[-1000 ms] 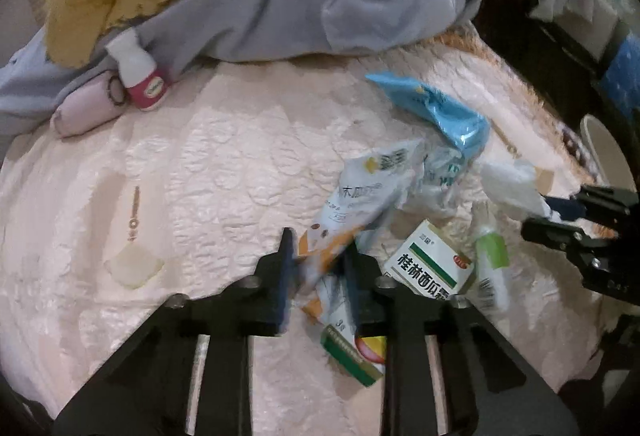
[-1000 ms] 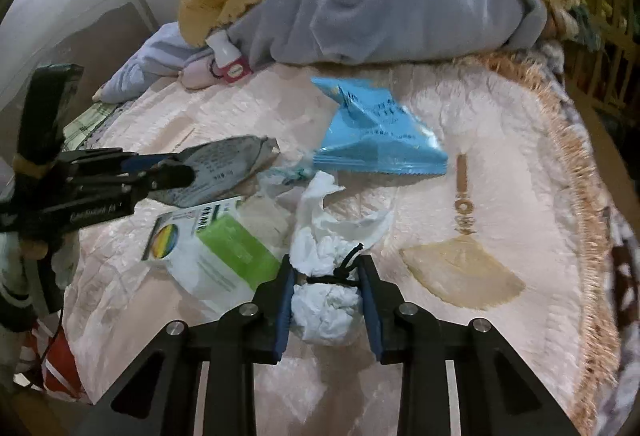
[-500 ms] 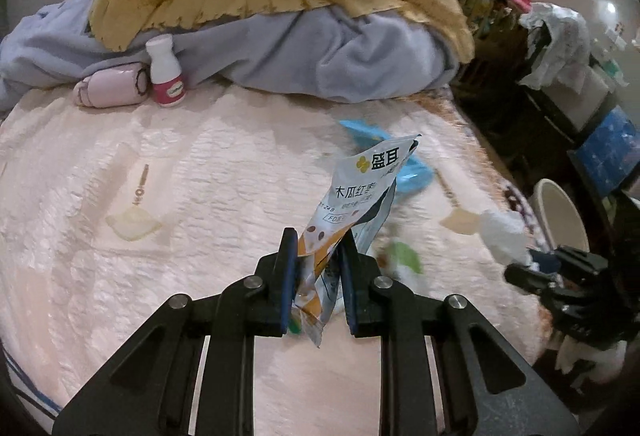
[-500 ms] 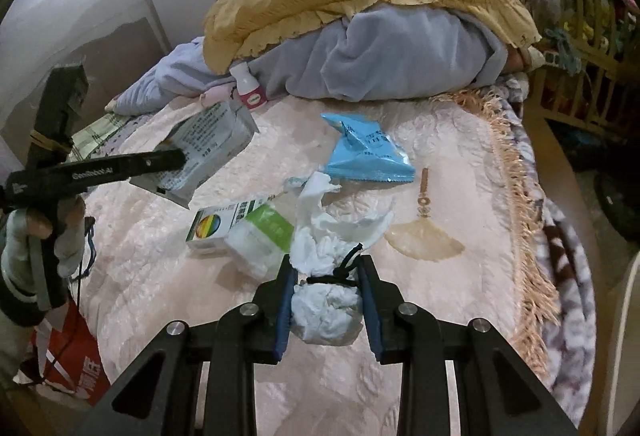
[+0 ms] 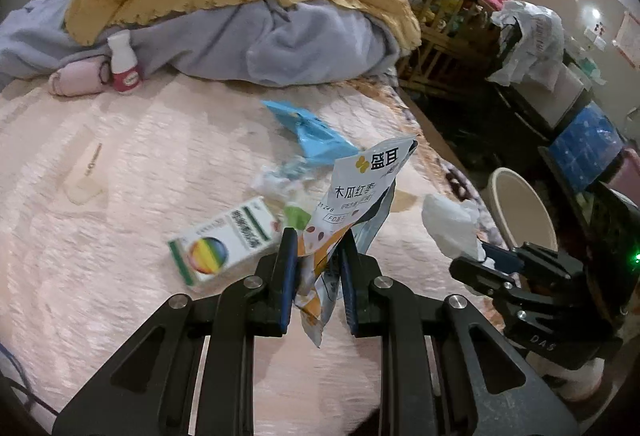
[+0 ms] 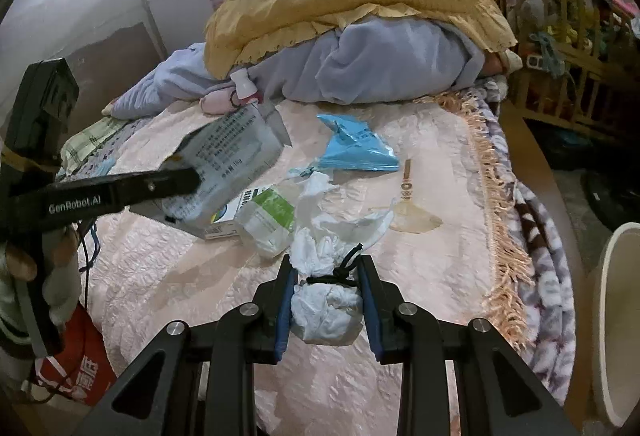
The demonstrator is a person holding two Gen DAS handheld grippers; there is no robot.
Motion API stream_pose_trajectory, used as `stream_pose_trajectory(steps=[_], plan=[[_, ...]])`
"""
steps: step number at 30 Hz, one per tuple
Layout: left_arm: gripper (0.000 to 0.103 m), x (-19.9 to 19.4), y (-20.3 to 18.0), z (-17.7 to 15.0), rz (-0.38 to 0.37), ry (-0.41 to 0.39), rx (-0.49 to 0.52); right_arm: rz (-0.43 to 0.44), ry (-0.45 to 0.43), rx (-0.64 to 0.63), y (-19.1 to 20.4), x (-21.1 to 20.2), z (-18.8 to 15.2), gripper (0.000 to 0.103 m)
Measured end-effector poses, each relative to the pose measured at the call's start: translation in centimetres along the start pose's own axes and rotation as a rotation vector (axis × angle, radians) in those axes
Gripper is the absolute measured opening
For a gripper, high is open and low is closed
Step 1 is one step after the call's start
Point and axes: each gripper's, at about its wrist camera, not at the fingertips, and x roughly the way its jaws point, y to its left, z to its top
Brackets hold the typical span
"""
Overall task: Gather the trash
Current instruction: 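Carry both held items to the white bin and open both tools to drop them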
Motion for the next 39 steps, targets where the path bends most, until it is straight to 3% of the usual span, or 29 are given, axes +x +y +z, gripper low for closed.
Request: stream_pose_trajectory(steps=[16,39], plan=[[0.018,2.7,-7.9,-0.1,-0.068,0.036,0.102,-0.082,-0.055,0.100,-5.4,-4.8,-2.2,0.029],[0.018,8.7,-19.0,0.3,-0.185,0.126,0.228,-0.220,-0.066,0.258,-15.6,-9.1,-6.2,0.029]])
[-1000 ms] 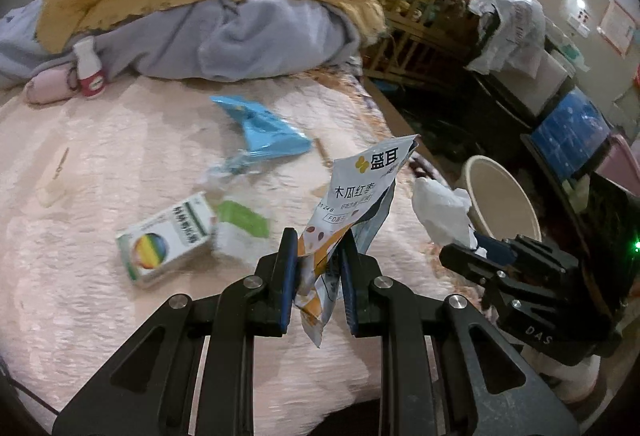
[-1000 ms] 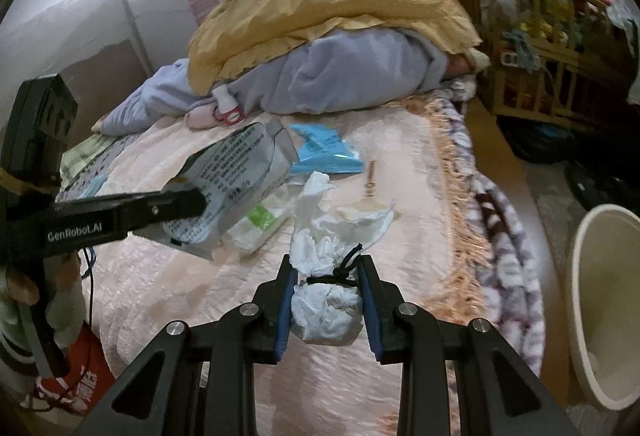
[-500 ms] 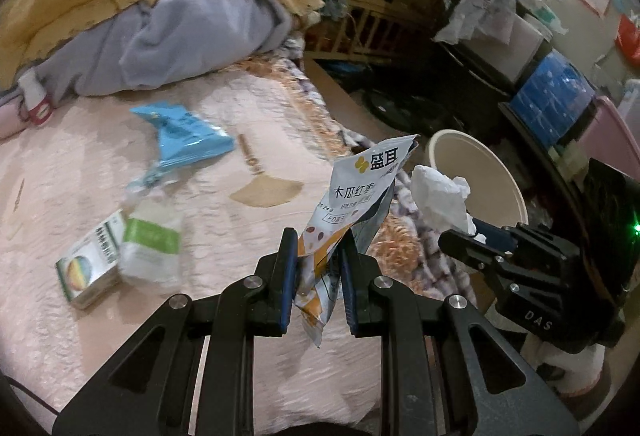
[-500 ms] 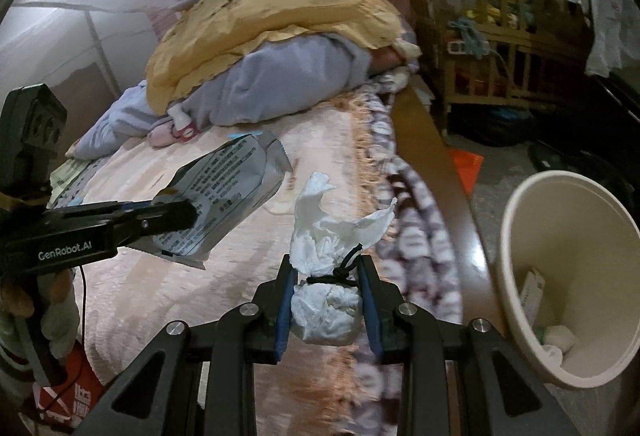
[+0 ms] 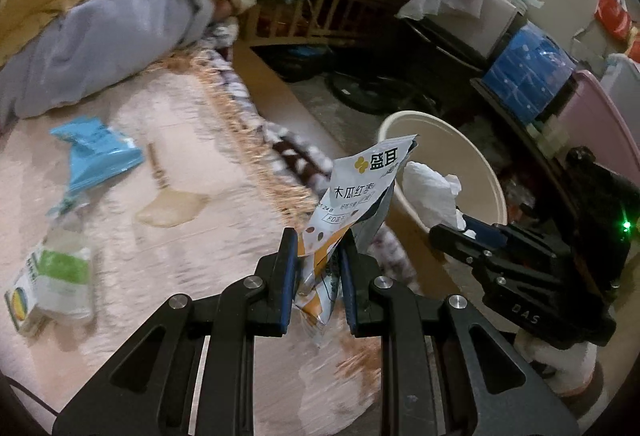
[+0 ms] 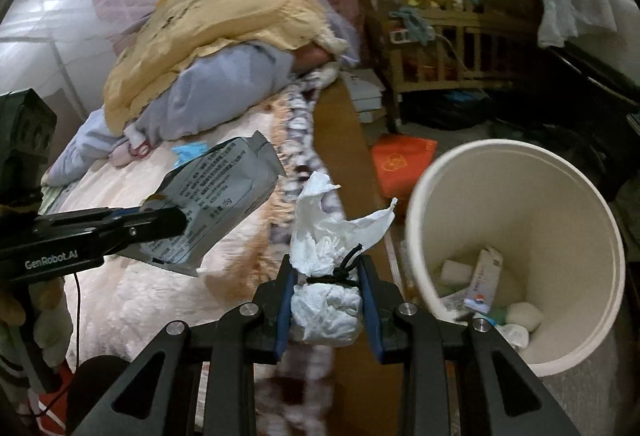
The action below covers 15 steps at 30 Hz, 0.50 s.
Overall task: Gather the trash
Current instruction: 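Carry both held items to the white bin and open both tools to drop them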
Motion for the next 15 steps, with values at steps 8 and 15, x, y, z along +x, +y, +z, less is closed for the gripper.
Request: stream_pose_trajectory(steps=[8,15], plan=[[0.018,2.3,-3.5,2.0,-0.055,0.007,0.033,-0.061,-0.011,0.065,-4.9,-0.9,-0.2,0.029],[0.018,4.7,-6.3,3.6,-0.092,0.020,0.055,-0.112,-0.008,0.110,-8.6,-1.4,-0.5,0.029]])
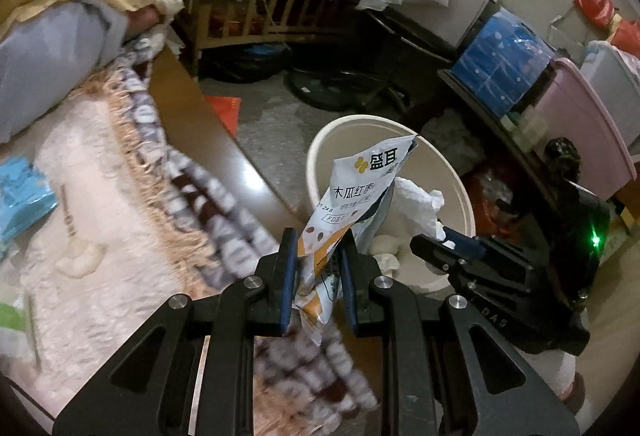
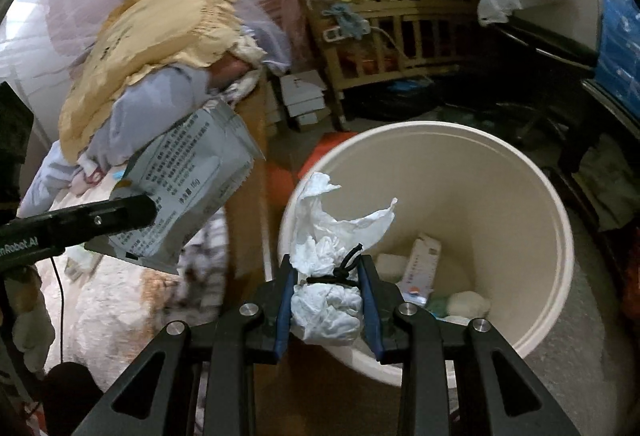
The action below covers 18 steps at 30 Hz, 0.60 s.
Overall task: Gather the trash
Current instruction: 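Carry both held items to the white bin and open both tools to drop them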
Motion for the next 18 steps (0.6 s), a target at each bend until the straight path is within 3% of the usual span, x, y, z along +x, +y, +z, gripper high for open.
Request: stream_pose_trajectory(steps=[18], plan=[[0.018,5.8,-2.6,2.5,-0.092,0.036,-0.032,-0.072,0.006,0.066,-5.0,1.4,-0.4,0.029]])
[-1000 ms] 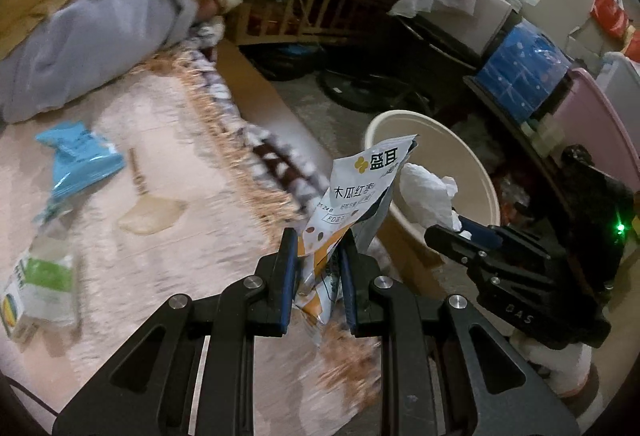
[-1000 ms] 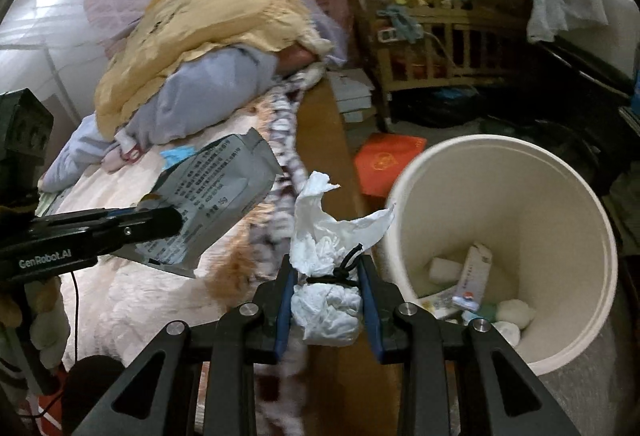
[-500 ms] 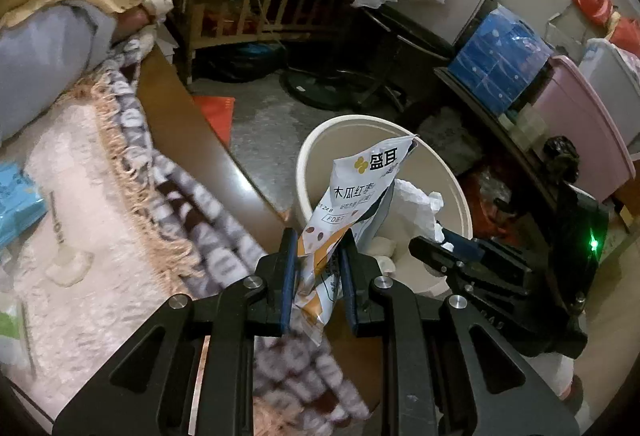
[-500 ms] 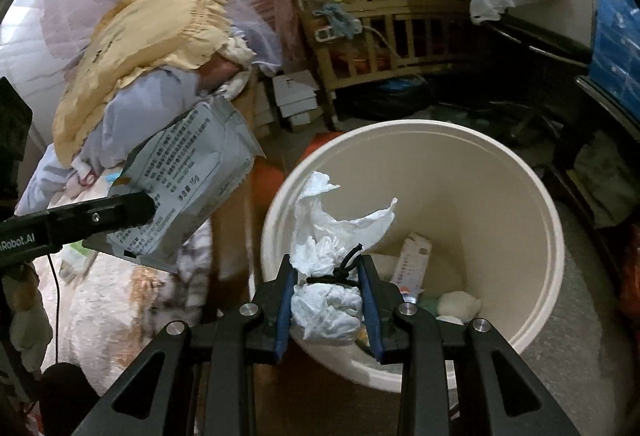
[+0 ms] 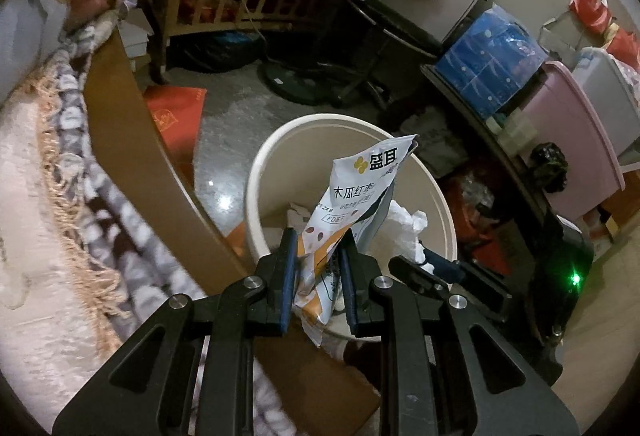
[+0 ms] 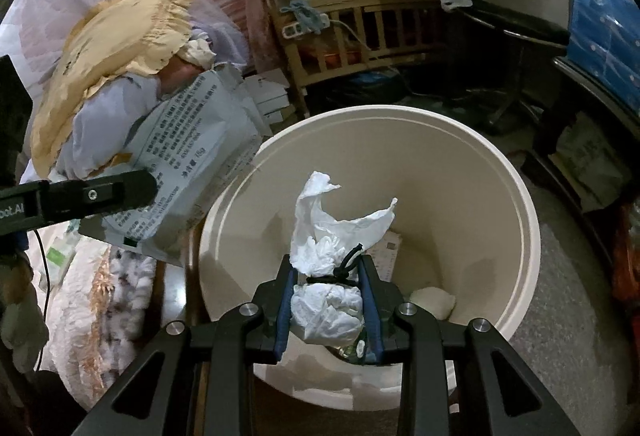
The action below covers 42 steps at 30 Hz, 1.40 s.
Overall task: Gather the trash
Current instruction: 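Carry both held items to the white bin and open both tools to drop them, then move both open tools back over the remaining trash on the bed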
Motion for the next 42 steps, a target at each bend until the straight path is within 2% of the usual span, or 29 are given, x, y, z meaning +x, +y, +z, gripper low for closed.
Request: stream_pose_trajectory(steps=[11,13,14,15,16,19,21,30,36,37,39,42], plan=[[0.018,1.4,-0.5,0.5,-0.046,-0.003,-0.015,-0.018,-0.001,0.032,-1.0,0.9,0.0,0.030],[0.019,1.4,-0.6,0.6,-0.060,-0.005,-0.018,-0.024,0.002,0.040,-1.1,1.1,0.0,0.039],[0.022,1.3,-0.5,0.5,-0.062,-0.006,-0.019,-0.030,0.000,0.043,-1.1,1.1,0.0,0.046],[0.022,1.3,-0.4,0.4,-0.064,-0.003,-0.021,-0.033,-0.001,0.045,-1.1,1.0,0.0,0.048],[0.025,1.2,-0.2,0.3,-0.060,0.000,-0.023,-0.034,-0.001,0.046,-1.1,1.0,0.0,0.048],[0.042,0.7,0.5,0.1,-0.048,0.003,-0.044,-0.036,-0.003,0.039,-0.9,0.7,-0.1,0.048],[0.043,0.0,1.1,-0.1,-0.038,-0.006,-0.054,-0.032,-0.001,0.038,-0.7,0.6,-0.2,0.048],[0.043,-3.8,3.5,-1.9,0.132,-0.053,-0.053,0.002,0.008,0.001,1.6,0.1,-0.6,0.048],[0.043,-6.7,5.7,-3.7,0.238,-0.086,-0.044,0.045,0.011,-0.034,4.8,-0.3,-1.0,0.048],[0.043,-7.2,6.0,-3.9,0.255,-0.090,-0.041,0.057,0.013,-0.039,5.6,-0.4,-1.0,0.049],[0.043,-8.3,6.6,-4.6,0.287,-0.102,-0.031,0.078,0.012,-0.046,6.8,-0.5,-1.1,0.060],[0.043,-10.0,7.8,-5.6,0.341,-0.120,-0.020,0.126,0.021,-0.064,9.0,-0.6,-1.3,0.062]])
